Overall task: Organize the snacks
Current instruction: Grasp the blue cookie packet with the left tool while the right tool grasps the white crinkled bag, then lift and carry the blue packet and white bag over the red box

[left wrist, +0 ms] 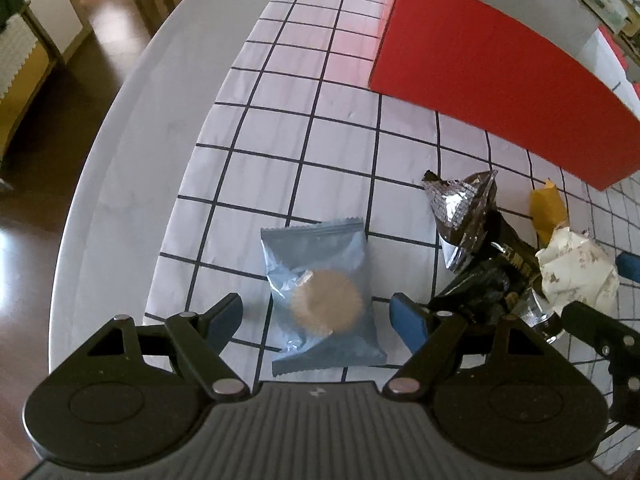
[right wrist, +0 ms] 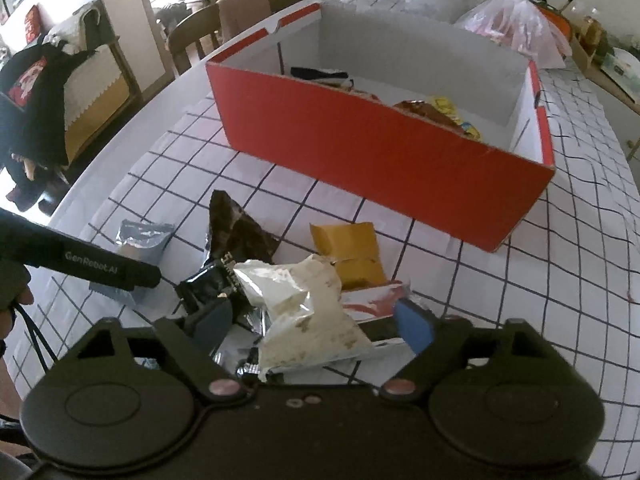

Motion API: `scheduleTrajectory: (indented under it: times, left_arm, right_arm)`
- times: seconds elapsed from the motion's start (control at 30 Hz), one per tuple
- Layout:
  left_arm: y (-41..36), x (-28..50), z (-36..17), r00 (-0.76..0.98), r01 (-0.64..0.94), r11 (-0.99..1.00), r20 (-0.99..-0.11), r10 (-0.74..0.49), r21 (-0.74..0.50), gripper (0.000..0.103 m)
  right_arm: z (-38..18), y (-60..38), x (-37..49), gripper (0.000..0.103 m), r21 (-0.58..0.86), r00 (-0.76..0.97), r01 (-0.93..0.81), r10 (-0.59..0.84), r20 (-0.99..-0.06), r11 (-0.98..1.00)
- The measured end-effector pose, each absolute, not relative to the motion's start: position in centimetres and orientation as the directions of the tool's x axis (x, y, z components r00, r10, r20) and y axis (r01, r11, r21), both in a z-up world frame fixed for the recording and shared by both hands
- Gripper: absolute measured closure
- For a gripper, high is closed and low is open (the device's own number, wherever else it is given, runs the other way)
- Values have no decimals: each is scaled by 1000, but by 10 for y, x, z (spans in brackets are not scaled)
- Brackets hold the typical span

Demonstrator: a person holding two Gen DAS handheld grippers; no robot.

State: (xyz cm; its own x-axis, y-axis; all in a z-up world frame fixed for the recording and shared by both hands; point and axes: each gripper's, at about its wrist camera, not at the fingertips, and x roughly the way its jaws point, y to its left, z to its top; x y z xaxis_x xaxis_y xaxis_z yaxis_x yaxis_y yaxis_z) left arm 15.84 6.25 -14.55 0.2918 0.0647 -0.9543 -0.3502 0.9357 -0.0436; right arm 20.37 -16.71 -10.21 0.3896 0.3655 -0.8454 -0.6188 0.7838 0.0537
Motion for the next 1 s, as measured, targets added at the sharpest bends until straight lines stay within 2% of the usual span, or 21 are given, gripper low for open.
scheduleTrajectory:
  times: [0.13,0.33,0.4,0.43,0.77,1.0]
  left_arm:
    - [61,158,-145,297,-360,932,-951,82,-33,25]
    - [55,152,-142,311,-352,936,-941,133,16,42]
    - [54,149,-140,321,-347,938,-937,138,19,54]
    - [53,148,-140,326,-342,939,-935,140,21,55]
    - [65,142,-138,351,-354,934,-933,80,-54,56]
    - [75,138,-138,349,-372,921,-937,24,-115,56]
  right_arm:
    - [-104,-164,204,28,57,377,-634,373,-848,771]
    - [-109,-162,202,36,50,371,-645,370,-852,762]
    - [-110,-161,201,45,47,375,-641,365,-852,766]
    - [-111,-161,201,51,45,375,-640,363,-853,767]
    - [-108,-166,193,61,55,403,-609,368,-838,791]
    - [-102,-172,185,62,90,428,-552,374,-823,829]
